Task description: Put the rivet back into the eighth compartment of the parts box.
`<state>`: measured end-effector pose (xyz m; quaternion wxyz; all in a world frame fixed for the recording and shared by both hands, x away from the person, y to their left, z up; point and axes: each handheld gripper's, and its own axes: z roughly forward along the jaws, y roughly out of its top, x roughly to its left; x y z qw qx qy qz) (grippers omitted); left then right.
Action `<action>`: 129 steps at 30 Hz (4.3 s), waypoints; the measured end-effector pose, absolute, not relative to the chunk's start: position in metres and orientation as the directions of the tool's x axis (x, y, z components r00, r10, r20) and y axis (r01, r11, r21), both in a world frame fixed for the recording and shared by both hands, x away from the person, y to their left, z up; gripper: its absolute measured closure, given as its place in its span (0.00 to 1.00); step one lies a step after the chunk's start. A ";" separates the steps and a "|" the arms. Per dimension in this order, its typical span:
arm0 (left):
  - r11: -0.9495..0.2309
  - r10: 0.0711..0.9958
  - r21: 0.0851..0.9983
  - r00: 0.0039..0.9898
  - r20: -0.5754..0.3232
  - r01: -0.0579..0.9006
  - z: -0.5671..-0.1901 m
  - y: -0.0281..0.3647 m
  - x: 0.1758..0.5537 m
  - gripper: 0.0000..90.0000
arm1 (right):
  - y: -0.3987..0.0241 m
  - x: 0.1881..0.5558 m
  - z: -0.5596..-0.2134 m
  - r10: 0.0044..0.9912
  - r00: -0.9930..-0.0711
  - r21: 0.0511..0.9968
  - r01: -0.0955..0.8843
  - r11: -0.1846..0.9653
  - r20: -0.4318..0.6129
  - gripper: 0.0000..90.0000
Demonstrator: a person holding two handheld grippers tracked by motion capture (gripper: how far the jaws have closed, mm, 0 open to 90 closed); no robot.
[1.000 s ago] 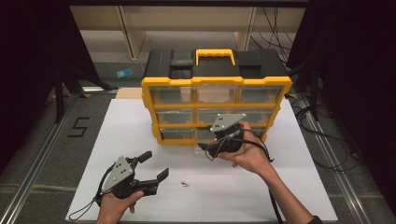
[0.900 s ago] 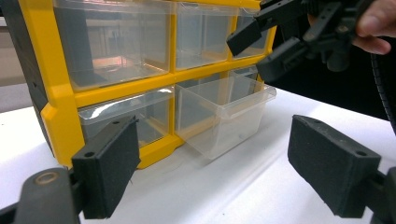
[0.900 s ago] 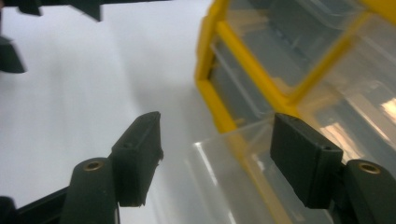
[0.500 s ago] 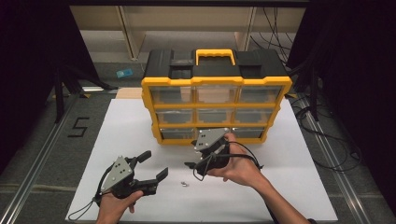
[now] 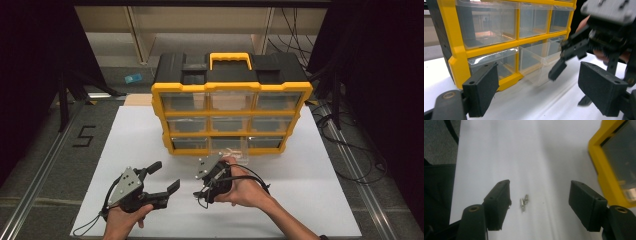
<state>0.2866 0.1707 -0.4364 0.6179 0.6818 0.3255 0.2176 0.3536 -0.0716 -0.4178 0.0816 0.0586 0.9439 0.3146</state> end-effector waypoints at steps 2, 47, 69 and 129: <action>-0.024 0.713 0.984 0.693 -0.106 0.175 -0.436 0.171 0.287 0.19 | -0.070 0.354 -0.423 0.156 -0.981 0.585 0.062 0.809 -0.112 0.42; -0.026 0.711 0.984 0.695 -0.105 0.176 -0.436 0.171 0.287 0.19 | -0.054 0.363 -0.470 0.090 -0.996 0.438 0.092 0.894 0.024 0.92; -0.021 0.712 0.984 0.694 -0.109 0.176 -0.436 0.171 0.287 0.19 | -0.073 0.371 -0.432 0.170 -0.985 0.535 0.139 0.833 -0.008 0.92; -0.028 0.714 0.983 0.692 -0.106 0.179 -0.436 0.171 0.286 0.19 | -0.149 0.409 -0.362 0.433 -0.893 0.735 0.215 0.643 -0.118 0.92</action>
